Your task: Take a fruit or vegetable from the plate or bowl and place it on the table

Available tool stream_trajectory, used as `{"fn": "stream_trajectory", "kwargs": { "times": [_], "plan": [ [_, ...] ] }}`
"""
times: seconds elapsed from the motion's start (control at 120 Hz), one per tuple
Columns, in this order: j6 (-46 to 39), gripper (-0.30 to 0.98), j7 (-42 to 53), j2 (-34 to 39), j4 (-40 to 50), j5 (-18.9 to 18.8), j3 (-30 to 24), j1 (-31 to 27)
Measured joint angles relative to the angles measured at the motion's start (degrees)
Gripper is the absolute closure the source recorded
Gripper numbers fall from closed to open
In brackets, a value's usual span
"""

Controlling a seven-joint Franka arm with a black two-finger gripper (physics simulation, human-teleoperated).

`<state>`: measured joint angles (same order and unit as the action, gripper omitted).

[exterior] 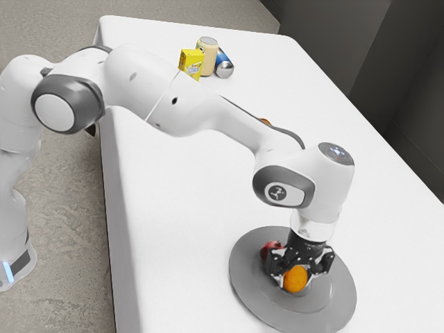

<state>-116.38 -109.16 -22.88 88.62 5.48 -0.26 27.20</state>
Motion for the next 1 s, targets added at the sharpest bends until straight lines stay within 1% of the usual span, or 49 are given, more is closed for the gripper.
{"fn": "stream_trajectory", "kwargs": {
  "times": [0.05,0.217,0.25,0.3,0.358,0.45,0.558,0.617,0.7,0.833,0.917,1.0],
  "plan": [
    [0.04,0.36,0.18,0.87,-0.03,-0.04,0.03,0.03],
    [1.0,0.36,1.01,5.96,-1.31,-0.53,0.39,-0.36],
    [1.42,0.35,1.17,7.02,-1.53,-0.71,0.45,-1.76],
    [2.41,0.34,1.38,8.51,-1.62,-0.89,0.6,-5.3],
    [4.23,0.34,1.59,10.13,-1.43,-1.02,3.55,-8.14],
    [7.19,0.36,1.9,11.11,-1.36,-1.13,8.83,-9.89],
    [9.26,0.36,2.24,10.96,-1.03,-1.16,10.51,-11.45],
    [9.96,0.34,2.5,10.8,-0.92,-1.1,10.77,-13.01],
    [10.15,0.34,2.83,11.46,2.15,-1.07,11.1,-14.52],
    [9.16,0.34,3.23,13.84,7.63,-1.09,11.19,-14.74],
    [8.7,0.19,3.52,14.42,8.33,-1.29,11.11,-14.74],
    [8.71,0.11,3.77,14.75,8.47,-1.6,11.01,-14.7]
  ]
}}
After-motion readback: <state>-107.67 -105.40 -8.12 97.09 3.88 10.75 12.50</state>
